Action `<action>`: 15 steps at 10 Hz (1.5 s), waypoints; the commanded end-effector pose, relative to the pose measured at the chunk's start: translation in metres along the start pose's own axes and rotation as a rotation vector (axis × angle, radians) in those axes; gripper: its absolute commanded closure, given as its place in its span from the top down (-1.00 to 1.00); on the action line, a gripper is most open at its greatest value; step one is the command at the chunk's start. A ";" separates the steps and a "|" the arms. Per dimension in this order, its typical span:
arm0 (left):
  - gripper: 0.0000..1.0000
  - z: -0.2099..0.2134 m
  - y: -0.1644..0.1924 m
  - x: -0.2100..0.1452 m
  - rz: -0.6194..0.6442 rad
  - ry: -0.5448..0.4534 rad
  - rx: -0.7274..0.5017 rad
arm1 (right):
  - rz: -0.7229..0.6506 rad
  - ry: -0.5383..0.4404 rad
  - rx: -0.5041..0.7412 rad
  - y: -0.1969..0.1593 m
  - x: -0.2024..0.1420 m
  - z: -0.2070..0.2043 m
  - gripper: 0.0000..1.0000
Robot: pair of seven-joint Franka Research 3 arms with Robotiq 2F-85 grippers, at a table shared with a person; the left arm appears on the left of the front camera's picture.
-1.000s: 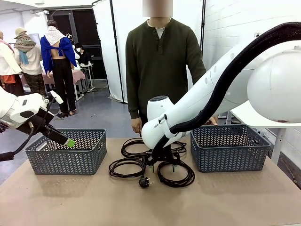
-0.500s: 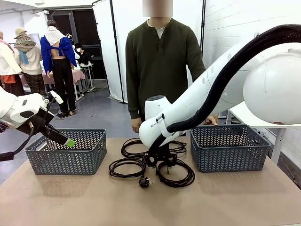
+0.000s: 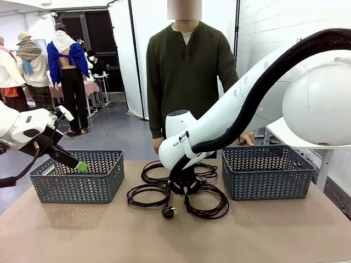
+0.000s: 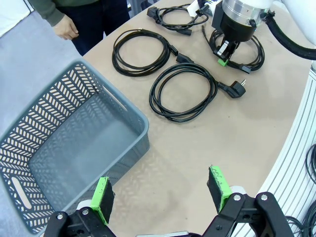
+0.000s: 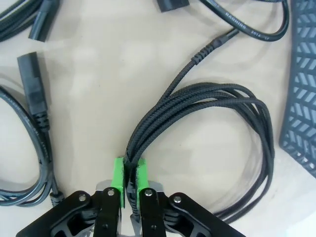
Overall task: Organize the cables according to human instructions.
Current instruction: Pick up a bundle of cables and place it in the basket indicated by the human.
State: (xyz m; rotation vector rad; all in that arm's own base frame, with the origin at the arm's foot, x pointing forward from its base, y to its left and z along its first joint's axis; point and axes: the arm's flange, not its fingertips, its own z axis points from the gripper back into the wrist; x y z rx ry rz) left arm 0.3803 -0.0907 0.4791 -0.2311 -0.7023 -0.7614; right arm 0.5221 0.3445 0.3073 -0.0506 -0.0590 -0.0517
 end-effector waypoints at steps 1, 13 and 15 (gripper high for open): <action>1.00 0.000 0.001 -0.001 0.017 -0.003 -0.006 | 0.003 0.025 0.011 -0.001 0.000 0.009 -1.00; 1.00 0.000 0.001 -0.001 0.017 -0.003 -0.006 | 0.863 -0.180 0.015 -0.066 -0.045 0.183 -1.00; 1.00 0.000 0.001 -0.001 0.017 -0.003 -0.006 | 1.065 -0.129 0.042 -0.089 -0.037 0.190 -1.00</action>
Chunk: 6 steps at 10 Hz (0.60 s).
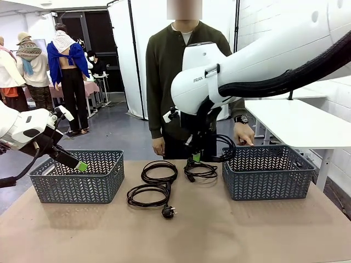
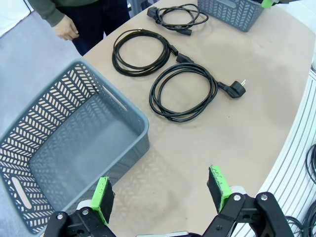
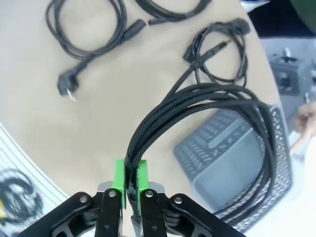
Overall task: Organize the cables according to human instructions.
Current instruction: Pick up a bundle of cables and place it in the basket indicated by the human.
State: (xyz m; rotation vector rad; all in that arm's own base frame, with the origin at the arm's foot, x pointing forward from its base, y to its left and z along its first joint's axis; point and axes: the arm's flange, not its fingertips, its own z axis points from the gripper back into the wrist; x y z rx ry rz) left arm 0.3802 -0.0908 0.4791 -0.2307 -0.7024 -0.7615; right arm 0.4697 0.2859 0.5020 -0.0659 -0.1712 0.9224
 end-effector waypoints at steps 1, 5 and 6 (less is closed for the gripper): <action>1.00 -0.001 0.001 -0.001 0.017 -0.003 -0.006 | 0.182 0.025 0.052 -0.023 -0.020 0.000 -1.00; 1.00 -0.001 0.001 -0.001 0.017 -0.003 -0.006 | 0.212 0.042 0.063 -0.031 -0.022 -0.004 -1.00; 1.00 -0.001 0.001 -0.001 0.017 -0.003 -0.006 | 0.212 0.042 0.063 -0.031 -0.022 -0.004 -1.00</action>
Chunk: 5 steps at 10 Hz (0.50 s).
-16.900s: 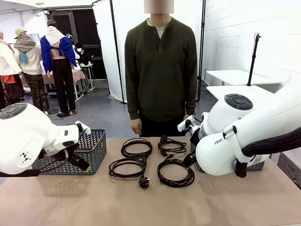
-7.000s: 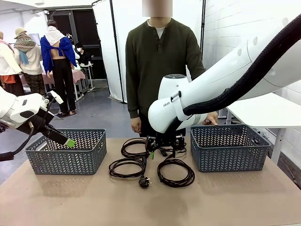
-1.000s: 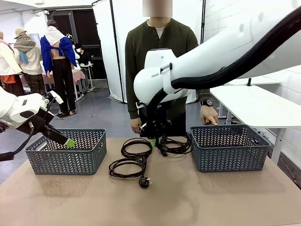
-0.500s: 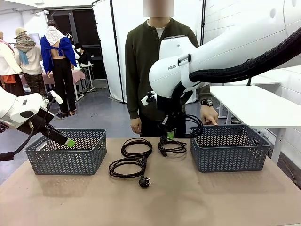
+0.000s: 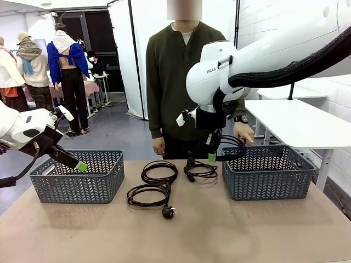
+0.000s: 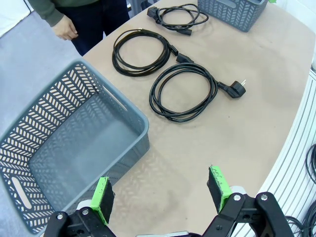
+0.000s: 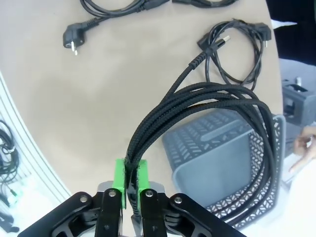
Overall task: Organize the cables according to human instructions.
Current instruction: Pick up a bundle of cables and place it in the basket indicated by the human.
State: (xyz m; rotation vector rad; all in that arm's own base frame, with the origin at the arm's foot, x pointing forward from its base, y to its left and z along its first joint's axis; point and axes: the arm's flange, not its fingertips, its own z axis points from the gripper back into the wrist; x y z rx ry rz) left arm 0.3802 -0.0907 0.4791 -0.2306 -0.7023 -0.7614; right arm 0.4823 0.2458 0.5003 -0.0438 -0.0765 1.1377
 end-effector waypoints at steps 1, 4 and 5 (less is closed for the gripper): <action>1.00 -0.001 0.001 -0.001 0.017 -0.003 -0.006 | -0.001 -0.016 -0.012 0.002 0.004 0.000 -1.00; 1.00 -0.001 0.001 -0.001 0.017 -0.003 -0.006 | 0.007 -0.003 -0.002 0.003 0.003 0.000 -1.00; 1.00 -0.001 0.001 -0.001 0.017 -0.003 -0.006 | 0.028 0.002 -0.023 -0.010 -0.004 0.002 -1.00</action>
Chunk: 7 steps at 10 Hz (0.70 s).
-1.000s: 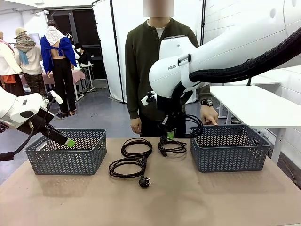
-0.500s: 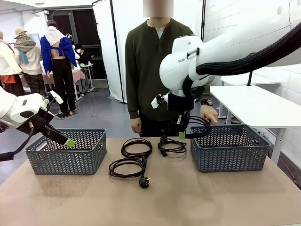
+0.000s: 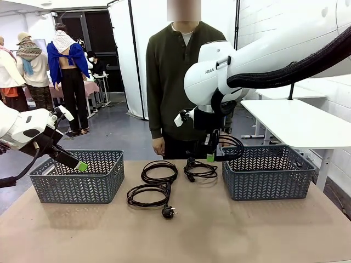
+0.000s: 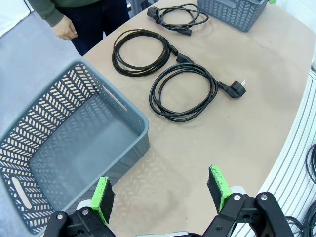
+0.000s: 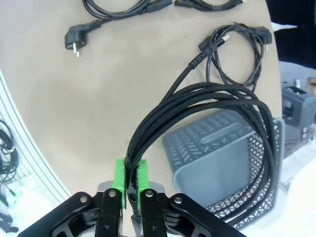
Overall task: Organize the cables according to human instructions.
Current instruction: Pick up a bundle of cables and place it in the basket indicated by the human.
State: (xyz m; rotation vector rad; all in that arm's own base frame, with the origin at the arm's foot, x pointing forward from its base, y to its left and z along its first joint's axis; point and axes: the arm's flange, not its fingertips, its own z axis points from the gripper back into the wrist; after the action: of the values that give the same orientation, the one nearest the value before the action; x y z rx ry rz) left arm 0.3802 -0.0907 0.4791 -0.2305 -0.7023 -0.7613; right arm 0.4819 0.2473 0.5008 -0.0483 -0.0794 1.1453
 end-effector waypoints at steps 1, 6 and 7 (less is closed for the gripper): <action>1.00 -0.001 0.001 -0.001 0.017 -0.003 -0.006 | 0.042 0.019 -0.026 -0.033 -0.017 0.005 -1.00; 1.00 -0.001 0.001 -0.001 0.017 -0.003 -0.006 | 0.172 0.012 -0.059 -0.116 -0.068 -0.012 -1.00; 1.00 -0.001 0.001 -0.001 0.017 -0.003 -0.006 | 0.177 0.013 -0.060 -0.128 -0.077 -0.016 -1.00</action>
State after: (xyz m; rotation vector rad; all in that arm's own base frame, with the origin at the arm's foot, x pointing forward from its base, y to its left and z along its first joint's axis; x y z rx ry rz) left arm 0.3802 -0.0906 0.4791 -0.2303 -0.7024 -0.7612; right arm 0.5591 0.1279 0.4926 -0.1063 -0.0780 1.2848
